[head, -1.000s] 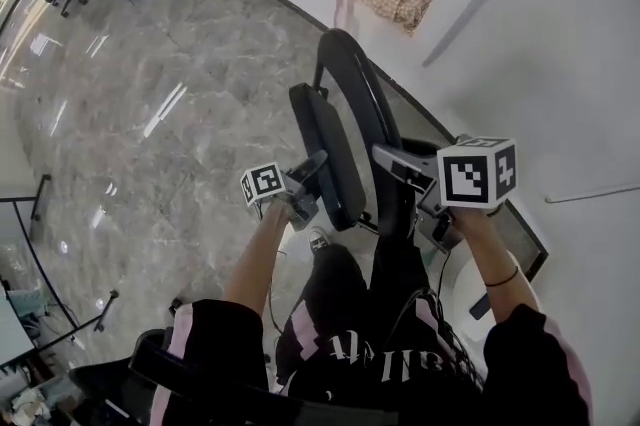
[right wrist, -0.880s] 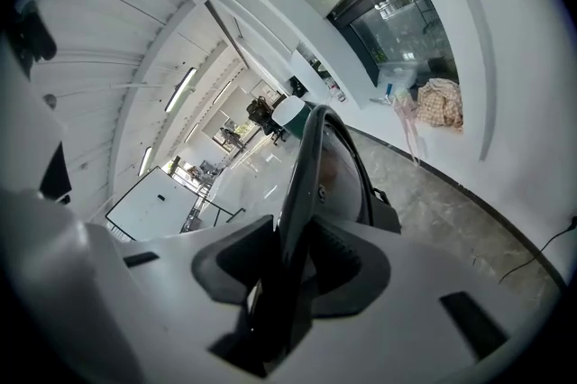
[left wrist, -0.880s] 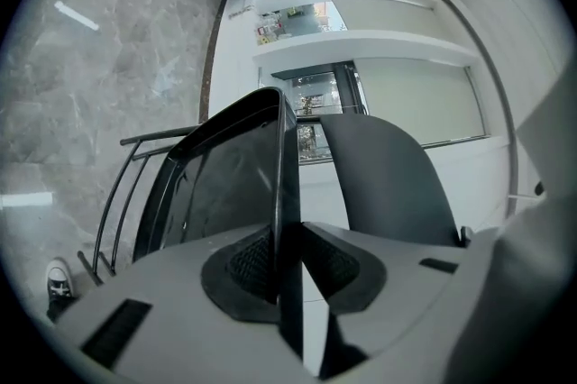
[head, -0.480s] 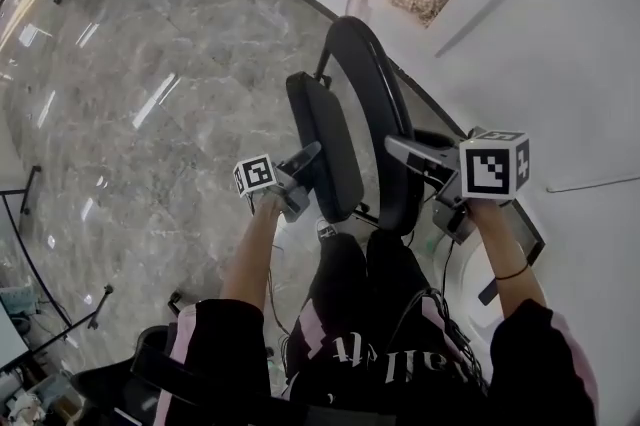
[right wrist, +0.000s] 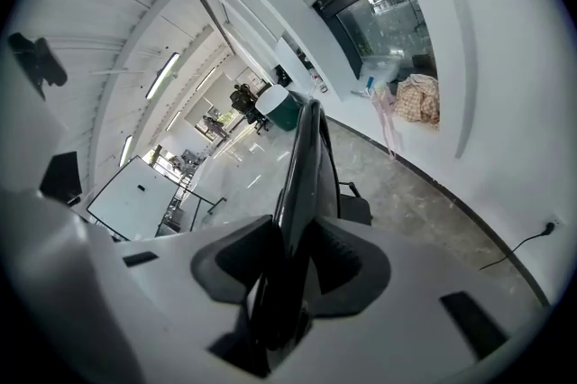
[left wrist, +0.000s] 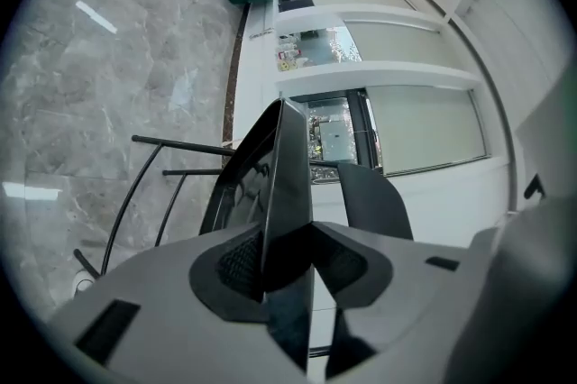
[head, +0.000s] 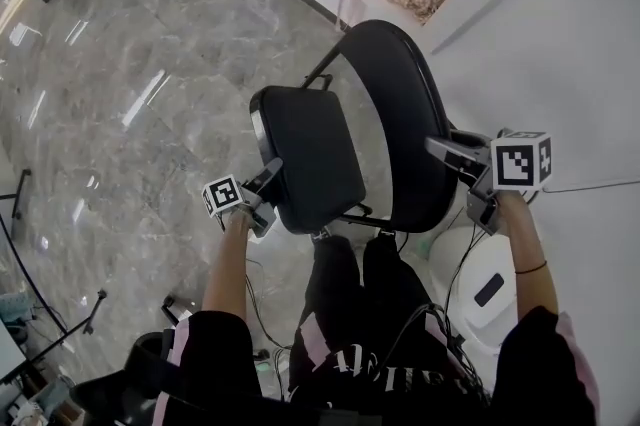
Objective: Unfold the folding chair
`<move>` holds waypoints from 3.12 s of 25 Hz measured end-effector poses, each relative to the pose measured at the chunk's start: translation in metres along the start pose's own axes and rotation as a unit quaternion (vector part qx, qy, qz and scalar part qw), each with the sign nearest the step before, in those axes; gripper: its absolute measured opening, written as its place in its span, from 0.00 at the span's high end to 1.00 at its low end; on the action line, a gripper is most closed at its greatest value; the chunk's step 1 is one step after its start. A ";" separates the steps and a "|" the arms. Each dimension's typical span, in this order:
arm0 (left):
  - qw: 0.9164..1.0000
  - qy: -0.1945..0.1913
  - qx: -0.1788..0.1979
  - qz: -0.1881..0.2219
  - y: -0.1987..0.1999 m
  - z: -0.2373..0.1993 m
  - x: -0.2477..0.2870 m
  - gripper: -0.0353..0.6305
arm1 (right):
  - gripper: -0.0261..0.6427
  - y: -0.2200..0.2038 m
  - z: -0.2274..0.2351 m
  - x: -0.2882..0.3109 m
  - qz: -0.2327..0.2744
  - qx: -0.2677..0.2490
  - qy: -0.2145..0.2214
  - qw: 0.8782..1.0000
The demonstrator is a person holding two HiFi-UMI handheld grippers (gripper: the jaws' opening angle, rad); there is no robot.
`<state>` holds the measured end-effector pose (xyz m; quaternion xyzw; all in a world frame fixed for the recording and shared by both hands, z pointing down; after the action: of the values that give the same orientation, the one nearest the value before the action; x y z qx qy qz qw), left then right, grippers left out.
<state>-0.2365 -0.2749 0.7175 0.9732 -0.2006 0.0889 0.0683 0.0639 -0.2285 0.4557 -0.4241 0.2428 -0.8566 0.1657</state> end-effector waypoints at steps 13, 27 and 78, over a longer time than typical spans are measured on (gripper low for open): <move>1.000 -0.010 -0.011 0.023 0.014 -0.040 -0.014 0.70 | 0.77 -0.028 0.097 -0.011 -0.011 0.028 -0.065 0.997; 0.995 0.023 0.003 0.093 0.038 -0.102 -0.041 0.65 | 0.76 -0.059 0.170 0.005 0.007 0.073 -0.115 0.991; 0.955 0.210 0.166 0.128 0.056 -0.194 -0.128 0.54 | 0.82 -0.077 0.015 0.165 0.022 -0.031 -0.046 0.998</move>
<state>-0.4028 -0.2444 0.8861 0.8965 -0.2870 0.3309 -0.0657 -0.0267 -0.2493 0.6131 -0.4625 0.2708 -0.8244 0.1817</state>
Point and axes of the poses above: the fingertips, and each gripper's own axes: x forward along the fingers, z to its right, y out of its top, the point moved 3 cm from there along -x, backward along the fingers, and after that the axes turned 8 degrees about -x, right-handed, at the moved point
